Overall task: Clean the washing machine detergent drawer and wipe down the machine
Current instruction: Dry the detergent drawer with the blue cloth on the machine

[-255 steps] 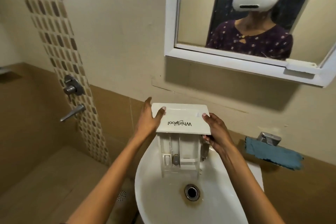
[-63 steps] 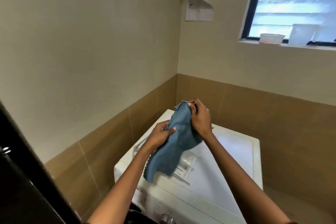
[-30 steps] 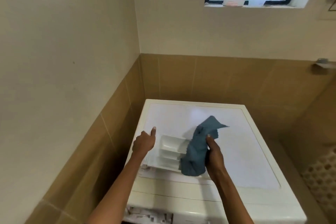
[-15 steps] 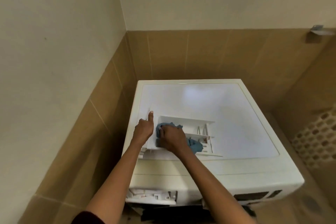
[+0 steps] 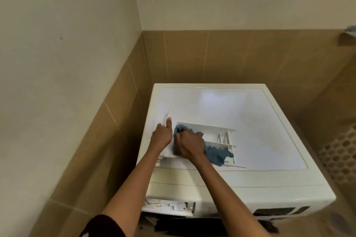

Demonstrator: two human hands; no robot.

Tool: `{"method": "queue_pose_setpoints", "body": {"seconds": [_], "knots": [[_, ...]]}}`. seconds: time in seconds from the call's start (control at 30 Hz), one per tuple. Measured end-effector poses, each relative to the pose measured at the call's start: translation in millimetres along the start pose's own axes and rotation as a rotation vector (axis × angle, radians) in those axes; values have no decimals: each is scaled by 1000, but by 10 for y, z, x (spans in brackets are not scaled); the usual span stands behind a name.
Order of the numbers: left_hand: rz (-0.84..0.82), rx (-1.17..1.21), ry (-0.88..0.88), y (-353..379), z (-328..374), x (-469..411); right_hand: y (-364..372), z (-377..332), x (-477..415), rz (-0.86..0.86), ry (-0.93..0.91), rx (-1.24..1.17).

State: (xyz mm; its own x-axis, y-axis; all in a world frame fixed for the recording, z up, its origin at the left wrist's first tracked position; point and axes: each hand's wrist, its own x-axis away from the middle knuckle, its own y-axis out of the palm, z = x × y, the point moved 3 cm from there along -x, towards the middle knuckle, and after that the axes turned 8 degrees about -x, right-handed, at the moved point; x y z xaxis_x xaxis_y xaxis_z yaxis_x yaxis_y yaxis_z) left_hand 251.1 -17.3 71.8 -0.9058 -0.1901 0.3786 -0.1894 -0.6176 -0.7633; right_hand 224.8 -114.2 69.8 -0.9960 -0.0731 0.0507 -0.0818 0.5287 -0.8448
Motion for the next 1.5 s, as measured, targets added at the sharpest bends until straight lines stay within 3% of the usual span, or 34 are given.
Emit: {"method": "queue_pose_setpoints", "body": {"seconds": [0.1, 0.2, 0.3, 0.37, 0.57, 0.63, 0.77, 0.83, 0.9, 1.07, 1.2, 1.3, 1.43, 1.5], "knots": [[1, 8, -6, 4, -27, -16, -6, 156, -8, 33, 68, 29], [0, 30, -10, 18, -42, -24, -41, 471, 30, 74, 278, 178], [-3, 41, -7, 10, -38, -18, -42, 652, 42, 70, 405, 178], [1, 31, -4, 4, -24, -7, -11, 558, -16, 65, 360, 183], [12, 5, -15, 4, -38, -32, 30, 120, 53, -46, -128, 16], [18, 12, -18, 5, -62, -65, -70, 279, 61, -100, -115, 12], [18, 38, -18, 29, -72, -83, -303, 853, 70, -50, 191, 117], [18, 38, -17, 38, -59, -67, -307, 888, 142, -5, 247, 175], [27, 26, -24, 44, -44, -65, -242, 709, 159, 46, 194, 178], [42, 6, -33, 46, -40, -58, 19, 40, 144, -23, -115, 74], [40, 49, -53, 14, -41, -60, -10, 276, 157, -40, -225, -37], [26, 70, -51, 4, -48, -45, -182, 677, 200, 71, -108, -134], [21, 89, -33, 5, -50, -17, -404, 1022, 241, 347, 221, -162], [17, 92, -29, 11, -48, -12, -460, 883, 241, 468, 178, -291]]}}
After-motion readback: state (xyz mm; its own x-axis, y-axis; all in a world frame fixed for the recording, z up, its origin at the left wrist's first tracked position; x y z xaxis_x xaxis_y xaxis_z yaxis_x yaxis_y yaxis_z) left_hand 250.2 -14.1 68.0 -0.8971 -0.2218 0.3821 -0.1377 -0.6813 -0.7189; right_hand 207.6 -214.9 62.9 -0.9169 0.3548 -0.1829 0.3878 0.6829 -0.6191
